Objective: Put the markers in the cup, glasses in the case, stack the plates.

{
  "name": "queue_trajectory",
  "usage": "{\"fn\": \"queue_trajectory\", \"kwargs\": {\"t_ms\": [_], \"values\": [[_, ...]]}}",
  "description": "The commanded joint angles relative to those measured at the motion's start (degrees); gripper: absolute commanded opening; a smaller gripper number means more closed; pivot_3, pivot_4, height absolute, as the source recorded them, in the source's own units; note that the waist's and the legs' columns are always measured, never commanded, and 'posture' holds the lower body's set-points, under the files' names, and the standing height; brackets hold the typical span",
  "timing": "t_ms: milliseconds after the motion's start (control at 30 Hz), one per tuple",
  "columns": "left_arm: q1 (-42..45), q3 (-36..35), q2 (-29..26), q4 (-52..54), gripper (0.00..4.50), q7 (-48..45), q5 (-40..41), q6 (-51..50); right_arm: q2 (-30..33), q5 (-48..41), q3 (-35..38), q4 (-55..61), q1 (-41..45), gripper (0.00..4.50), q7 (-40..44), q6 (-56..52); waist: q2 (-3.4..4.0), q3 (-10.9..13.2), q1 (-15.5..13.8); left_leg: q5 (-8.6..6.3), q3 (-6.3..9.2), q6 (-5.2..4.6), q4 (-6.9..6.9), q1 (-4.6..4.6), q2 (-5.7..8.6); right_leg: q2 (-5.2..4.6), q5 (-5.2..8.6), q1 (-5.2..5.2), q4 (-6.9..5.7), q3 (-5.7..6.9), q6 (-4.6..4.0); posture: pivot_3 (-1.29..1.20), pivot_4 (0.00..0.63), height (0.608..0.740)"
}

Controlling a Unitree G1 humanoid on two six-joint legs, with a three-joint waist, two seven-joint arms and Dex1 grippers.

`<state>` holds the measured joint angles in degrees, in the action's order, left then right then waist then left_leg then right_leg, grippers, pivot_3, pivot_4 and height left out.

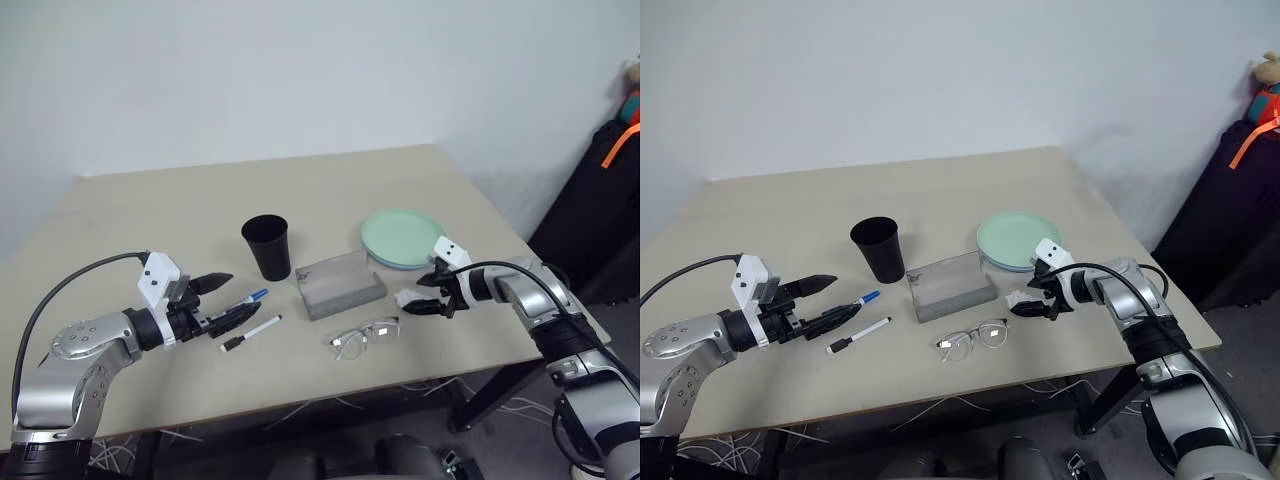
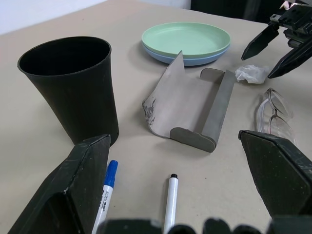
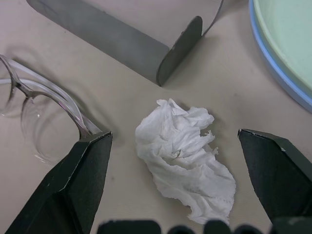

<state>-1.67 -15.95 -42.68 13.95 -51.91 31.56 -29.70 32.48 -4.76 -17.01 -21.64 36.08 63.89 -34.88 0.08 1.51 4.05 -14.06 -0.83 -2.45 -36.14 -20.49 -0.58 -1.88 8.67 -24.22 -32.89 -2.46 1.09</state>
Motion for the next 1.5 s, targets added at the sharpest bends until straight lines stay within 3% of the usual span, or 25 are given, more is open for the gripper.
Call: {"fn": "queue_trajectory", "kwargs": {"t_ms": [33,267,367,700,967,1100,1267,1500], "values": [[0.82,-0.66,-0.22,1.61,4.5,0.1,0.69,0.38,0.33,0.79,0.25,0.19,0.37,4.46,-0.36,2.23,0.0,0.0,0.0,0.0,0.0,0.0,0.0,-0.01,0.0,0.0,0.0,0.01,0.0,0.0,0.0,0.0,0.0,0.732],[1.1,-0.43,-0.16,1.43,4.5,0.07,0.66,0.44,0.03,2.29,-0.34,-1.68,-0.12,4.46,-1.05,5.14,-0.01,0.0,0.0,0.0,-0.01,0.0,0.0,-0.02,0.0,0.0,0.0,0.01,0.0,-0.01,0.0,0.0,0.0,0.732],[1.17,-0.38,-0.14,1.37,4.5,0.08,0.63,0.47,-0.1,2.73,-0.38,-2.47,-0.02,3.58,-1.2,5.85,-0.02,0.0,0.02,0.0,0.0,0.0,0.0,-0.02,0.0,0.0,0.0,0.01,0.0,-0.01,0.0,0.0,0.0,0.732],[1.12,-0.24,-0.11,1.46,4.5,0.03,0.62,0.49,-0.53,3.38,-0.5,-3.72,0.5,0.03,-1.06,7.19,-0.04,-0.02,0.02,0.0,-0.01,0.0,-0.02,0.0,0.0,0.0,0.0,0.04,0.0,-0.01,0.0,0.0,0.0,0.732],[1.12,-0.25,-0.11,1.19,4.5,-0.11,0.46,0.83,-0.54,1.53,0.76,-1.79,2.83,0.03,0.72,5.73,-0.04,-0.02,0.02,0.0,-0.01,0.0,-0.02,0.01,0.0,0.0,0.0,0.04,0.0,-0.01,0.0,0.0,0.0,0.732],[1.23,-0.29,-0.2,0.9,4.5,-0.31,0.4,0.98,-1.93,-1.39,4.09,-2.92,8.49,0.03,0.84,3.26,-0.03,-0.01,0.12,0.01,-0.01,-0.01,-0.03,0.0,0.0,0.0,0.0,0.02,-0.02,-0.01,0.0,0.0,0.0,0.732],[1.68,-0.12,-0.23,0.32,4.5,-0.55,0.23,1.18,-5.52,0.03,6.64,-14.66,17.28,0.03,-5.01,6.66,-0.11,-0.06,0.1,0.0,0.0,0.0,-0.01,0.09,-0.03,0.01,0.0,0.01,-0.03,0.05,0.0,0.0,0.0,0.732],[1.89,0.05,-0.15,0.43,4.5,-0.4,0.25,1.3,-13.25,5.14,8.34,-41.21,28.36,0.03,-21.23,19.81,-0.17,-0.1,0.16,0.0,0.0,0.01,0.05,-0.04,0.0,-0.01,-0.02,0.01,-0.02,0.0,-0.01,0.0,0.0,0.732]]}}
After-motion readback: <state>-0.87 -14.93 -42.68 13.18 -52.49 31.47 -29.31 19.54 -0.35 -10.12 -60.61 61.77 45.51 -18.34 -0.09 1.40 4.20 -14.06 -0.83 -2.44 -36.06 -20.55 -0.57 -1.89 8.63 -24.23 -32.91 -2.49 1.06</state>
